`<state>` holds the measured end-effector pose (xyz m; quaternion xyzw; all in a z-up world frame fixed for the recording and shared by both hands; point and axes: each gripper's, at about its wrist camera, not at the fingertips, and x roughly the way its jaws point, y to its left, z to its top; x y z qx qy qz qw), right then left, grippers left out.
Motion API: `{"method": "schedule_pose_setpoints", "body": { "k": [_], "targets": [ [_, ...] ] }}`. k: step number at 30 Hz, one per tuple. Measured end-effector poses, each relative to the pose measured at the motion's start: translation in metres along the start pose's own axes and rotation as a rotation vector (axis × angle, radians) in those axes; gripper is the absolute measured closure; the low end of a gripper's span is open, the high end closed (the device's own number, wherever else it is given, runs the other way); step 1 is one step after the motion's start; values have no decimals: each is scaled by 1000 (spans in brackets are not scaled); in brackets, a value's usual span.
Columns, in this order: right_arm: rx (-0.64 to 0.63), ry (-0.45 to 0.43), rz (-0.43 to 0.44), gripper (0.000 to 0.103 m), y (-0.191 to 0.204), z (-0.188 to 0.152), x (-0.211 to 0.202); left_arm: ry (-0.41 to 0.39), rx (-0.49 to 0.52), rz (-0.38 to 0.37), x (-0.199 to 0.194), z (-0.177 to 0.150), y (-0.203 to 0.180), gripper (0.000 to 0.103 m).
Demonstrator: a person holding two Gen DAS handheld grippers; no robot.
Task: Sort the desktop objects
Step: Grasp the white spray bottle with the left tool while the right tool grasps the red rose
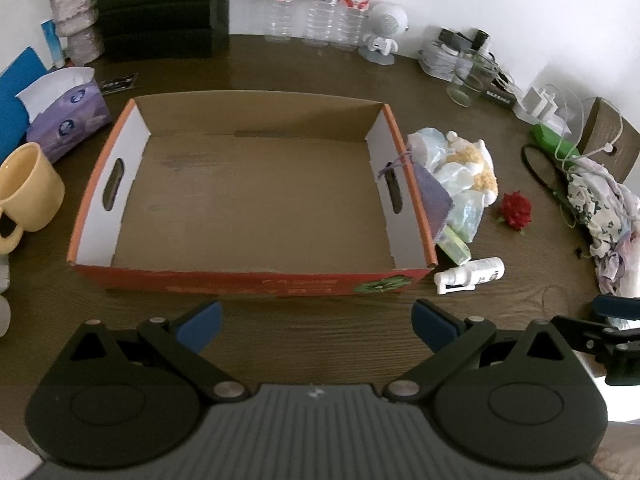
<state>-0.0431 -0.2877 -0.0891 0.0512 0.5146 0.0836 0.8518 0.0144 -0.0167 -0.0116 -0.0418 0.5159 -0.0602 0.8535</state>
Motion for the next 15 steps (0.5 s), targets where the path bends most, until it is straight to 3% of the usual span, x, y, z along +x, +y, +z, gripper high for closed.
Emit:
{"method": "schedule_pose_setpoints", "body": {
  "k": [8,15],
  "targets": [
    [9,-1,-1,0,-23,-3,1,1,39,-22,10,0,-31,0],
    [8,-56,20,0,-54,1,2,-6,90,-39,22,-2,-66,0]
  ]
}}
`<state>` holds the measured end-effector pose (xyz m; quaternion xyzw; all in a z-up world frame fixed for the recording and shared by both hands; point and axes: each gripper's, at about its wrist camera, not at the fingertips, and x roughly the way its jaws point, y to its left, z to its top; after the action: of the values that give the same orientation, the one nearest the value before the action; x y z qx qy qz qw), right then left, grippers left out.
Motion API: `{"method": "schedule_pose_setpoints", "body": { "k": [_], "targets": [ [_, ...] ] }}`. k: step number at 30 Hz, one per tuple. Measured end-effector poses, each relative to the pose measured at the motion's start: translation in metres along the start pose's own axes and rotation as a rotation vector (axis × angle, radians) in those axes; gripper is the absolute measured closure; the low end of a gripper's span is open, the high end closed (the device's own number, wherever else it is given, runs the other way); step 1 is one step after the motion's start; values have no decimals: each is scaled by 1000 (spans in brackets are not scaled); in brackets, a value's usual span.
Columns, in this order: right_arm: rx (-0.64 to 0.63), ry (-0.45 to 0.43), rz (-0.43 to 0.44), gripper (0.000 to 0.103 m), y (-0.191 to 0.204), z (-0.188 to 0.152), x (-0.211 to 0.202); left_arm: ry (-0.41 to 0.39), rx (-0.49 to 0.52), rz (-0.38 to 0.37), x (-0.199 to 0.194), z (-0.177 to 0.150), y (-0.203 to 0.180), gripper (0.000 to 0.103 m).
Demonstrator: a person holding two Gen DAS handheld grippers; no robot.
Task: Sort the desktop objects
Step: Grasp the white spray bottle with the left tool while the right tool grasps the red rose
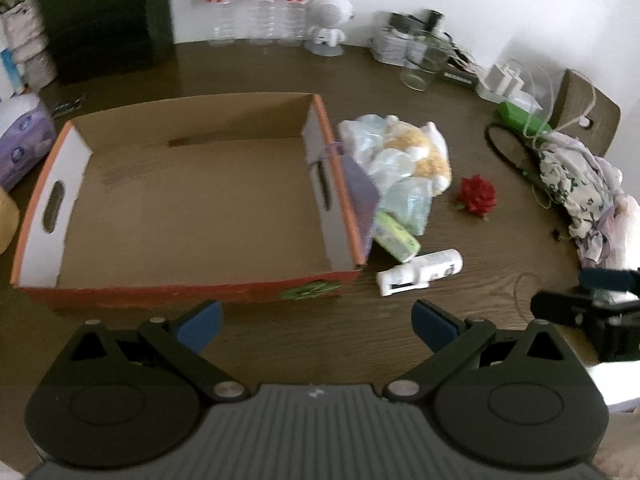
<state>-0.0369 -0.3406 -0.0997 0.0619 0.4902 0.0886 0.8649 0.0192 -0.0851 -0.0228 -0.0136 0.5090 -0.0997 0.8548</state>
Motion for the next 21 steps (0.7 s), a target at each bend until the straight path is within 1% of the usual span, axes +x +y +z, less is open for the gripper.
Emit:
{"method": "schedule_pose_setpoints", "body": {
  "k": [8,13,16,21],
  "targets": [
    [-6,-41,18,0,-38,4,10,-20,80,-29,23,2,-44,0],
    [-31,-69,21,0,-54,9,15,-32,136,-75,36,2,-71,0],
    [-38,-84,20,0,-64,12,19,-40,179,-86,45,2,-87,0],
    [-39,-90,10,0,-83,20,29,-10,225,-69,66,2,-103,0]
  ]
}}
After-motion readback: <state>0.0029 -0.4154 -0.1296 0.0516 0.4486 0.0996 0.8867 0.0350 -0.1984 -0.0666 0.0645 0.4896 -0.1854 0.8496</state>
